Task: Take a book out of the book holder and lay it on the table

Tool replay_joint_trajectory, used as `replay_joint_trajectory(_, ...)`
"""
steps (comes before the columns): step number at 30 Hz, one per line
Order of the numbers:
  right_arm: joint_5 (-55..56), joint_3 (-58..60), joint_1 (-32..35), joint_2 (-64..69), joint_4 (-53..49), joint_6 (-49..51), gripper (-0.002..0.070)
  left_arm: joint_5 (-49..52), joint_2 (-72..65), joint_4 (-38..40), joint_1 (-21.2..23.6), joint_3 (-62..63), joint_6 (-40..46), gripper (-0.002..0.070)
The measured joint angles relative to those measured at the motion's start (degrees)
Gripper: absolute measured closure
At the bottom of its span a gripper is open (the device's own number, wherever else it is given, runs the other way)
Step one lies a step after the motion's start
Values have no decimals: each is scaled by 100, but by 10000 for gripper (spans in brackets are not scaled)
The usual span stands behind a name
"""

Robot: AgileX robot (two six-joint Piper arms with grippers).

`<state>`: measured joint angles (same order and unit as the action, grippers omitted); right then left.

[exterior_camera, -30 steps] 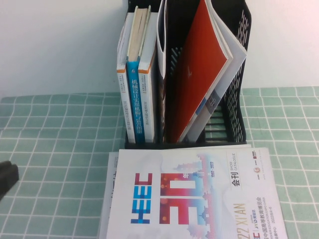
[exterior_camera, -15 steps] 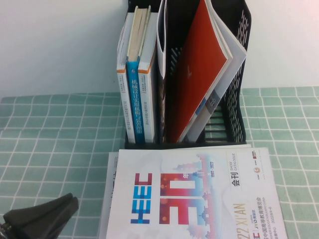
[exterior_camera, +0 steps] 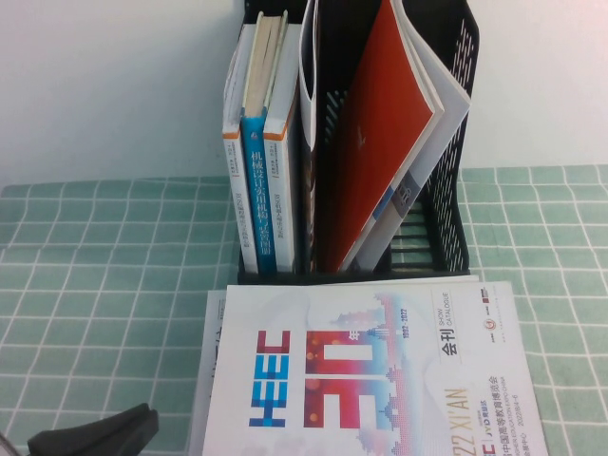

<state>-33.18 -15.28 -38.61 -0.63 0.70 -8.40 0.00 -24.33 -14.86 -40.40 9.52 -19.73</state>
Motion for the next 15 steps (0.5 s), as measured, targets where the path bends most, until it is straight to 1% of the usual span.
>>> replay_joint_trajectory(6, -11, 0, 0, 7, 12, 0, 678, 217, 0, 0, 0, -44, -8, 678)
replay_joint_trajectory(15, -24, 0, 0, 7, 12, 0, 678, 287, 21, 73, 47, -44, -33, 678)
